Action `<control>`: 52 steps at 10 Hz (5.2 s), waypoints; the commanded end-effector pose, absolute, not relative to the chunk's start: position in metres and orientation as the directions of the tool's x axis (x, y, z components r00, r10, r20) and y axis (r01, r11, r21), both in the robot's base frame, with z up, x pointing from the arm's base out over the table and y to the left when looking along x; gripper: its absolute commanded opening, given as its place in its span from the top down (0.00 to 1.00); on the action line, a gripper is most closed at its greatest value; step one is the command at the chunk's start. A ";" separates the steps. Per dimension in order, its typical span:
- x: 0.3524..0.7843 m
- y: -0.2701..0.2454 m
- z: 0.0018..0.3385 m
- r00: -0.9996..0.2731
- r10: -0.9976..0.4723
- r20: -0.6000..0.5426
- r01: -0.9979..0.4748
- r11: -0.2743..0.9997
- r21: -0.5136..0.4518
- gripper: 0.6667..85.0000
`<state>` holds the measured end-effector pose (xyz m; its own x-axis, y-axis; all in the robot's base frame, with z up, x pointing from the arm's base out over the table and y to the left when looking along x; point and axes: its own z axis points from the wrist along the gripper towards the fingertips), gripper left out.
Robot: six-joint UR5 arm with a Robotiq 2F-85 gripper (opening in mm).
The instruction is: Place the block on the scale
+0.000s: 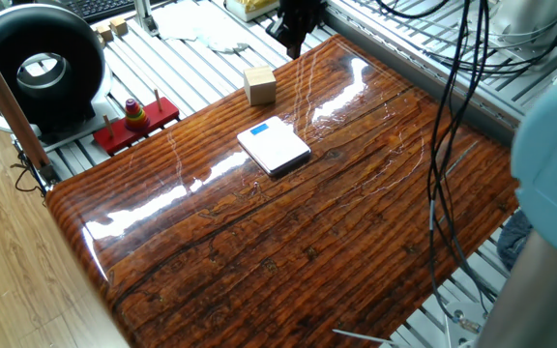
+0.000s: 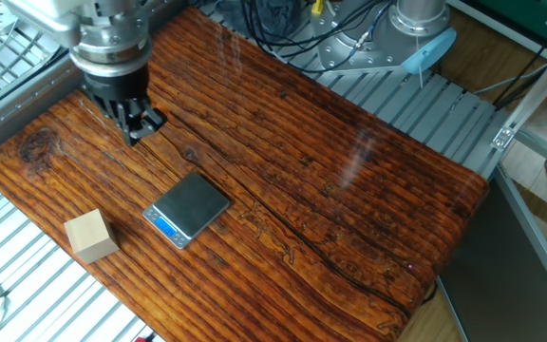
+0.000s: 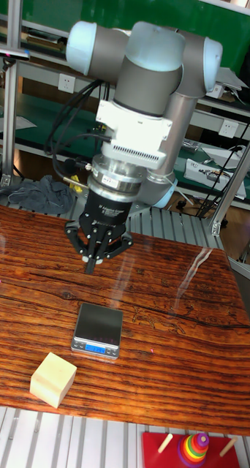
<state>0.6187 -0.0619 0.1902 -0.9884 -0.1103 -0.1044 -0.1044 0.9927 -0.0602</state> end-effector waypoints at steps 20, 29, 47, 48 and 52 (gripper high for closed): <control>0.706 -0.060 0.158 -0.988 0.131 -0.077 0.123 0.987 0.100 0.72; 0.720 -0.076 0.153 -0.955 -0.265 -0.135 -0.266 0.964 -0.012 0.63; 0.742 -0.093 0.099 -0.251 -0.967 -0.031 -0.946 0.252 -0.205 0.48; 0.739 -0.091 0.097 -0.291 -0.956 -0.048 -0.937 0.295 -0.189 0.49; 0.728 -0.072 0.089 -0.366 -0.924 -0.108 -0.919 0.377 -0.111 0.43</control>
<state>0.7324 -0.0816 0.0943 -0.3269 -0.9428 -0.0658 -0.9307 0.3332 -0.1511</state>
